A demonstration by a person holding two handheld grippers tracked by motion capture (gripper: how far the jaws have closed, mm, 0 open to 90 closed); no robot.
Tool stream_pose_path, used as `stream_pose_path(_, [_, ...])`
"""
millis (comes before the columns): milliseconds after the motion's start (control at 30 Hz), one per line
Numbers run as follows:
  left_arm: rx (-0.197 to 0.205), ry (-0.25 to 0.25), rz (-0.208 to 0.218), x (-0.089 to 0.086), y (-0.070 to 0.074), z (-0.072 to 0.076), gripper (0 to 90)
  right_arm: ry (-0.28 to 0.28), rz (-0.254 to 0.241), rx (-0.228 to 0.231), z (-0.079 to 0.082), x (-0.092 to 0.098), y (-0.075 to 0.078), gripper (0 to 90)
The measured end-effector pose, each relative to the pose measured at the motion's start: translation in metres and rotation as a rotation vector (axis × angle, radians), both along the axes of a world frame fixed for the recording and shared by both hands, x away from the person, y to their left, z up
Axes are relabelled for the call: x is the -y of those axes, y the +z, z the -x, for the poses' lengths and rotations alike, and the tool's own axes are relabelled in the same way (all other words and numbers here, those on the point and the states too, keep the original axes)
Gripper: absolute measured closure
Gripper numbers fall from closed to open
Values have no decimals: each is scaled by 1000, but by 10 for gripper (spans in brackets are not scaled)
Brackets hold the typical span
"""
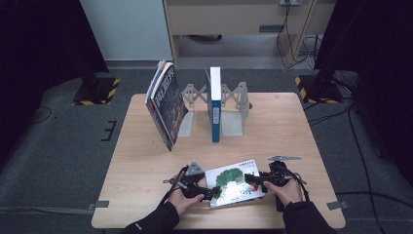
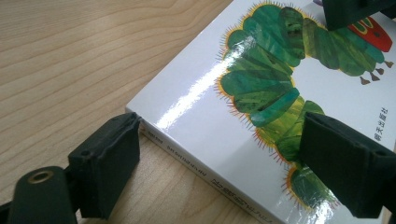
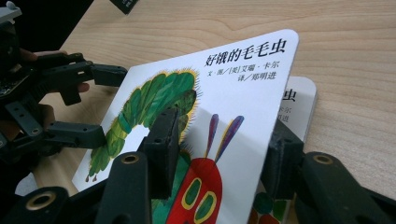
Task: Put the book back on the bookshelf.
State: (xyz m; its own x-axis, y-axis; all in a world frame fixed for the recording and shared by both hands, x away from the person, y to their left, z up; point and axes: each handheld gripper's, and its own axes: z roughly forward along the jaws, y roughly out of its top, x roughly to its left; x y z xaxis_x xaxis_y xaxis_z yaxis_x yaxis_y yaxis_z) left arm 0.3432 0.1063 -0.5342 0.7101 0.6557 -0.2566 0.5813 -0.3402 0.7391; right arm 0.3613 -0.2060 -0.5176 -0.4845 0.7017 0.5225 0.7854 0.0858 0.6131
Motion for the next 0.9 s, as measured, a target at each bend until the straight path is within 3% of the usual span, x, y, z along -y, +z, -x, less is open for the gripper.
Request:
stream_pose_path(133, [-12, 3, -8, -1, 1, 0, 138, 6, 5, 6, 0, 1, 1, 562])
stream_pose_path(433, [-48, 17, 1, -6, 4, -3, 181, 4, -35, 13, 1, 4, 6, 639])
stream_pose_path(900, [-59, 27, 33, -10, 10, -5, 186, 10, -163, 57, 3, 7, 22, 795])
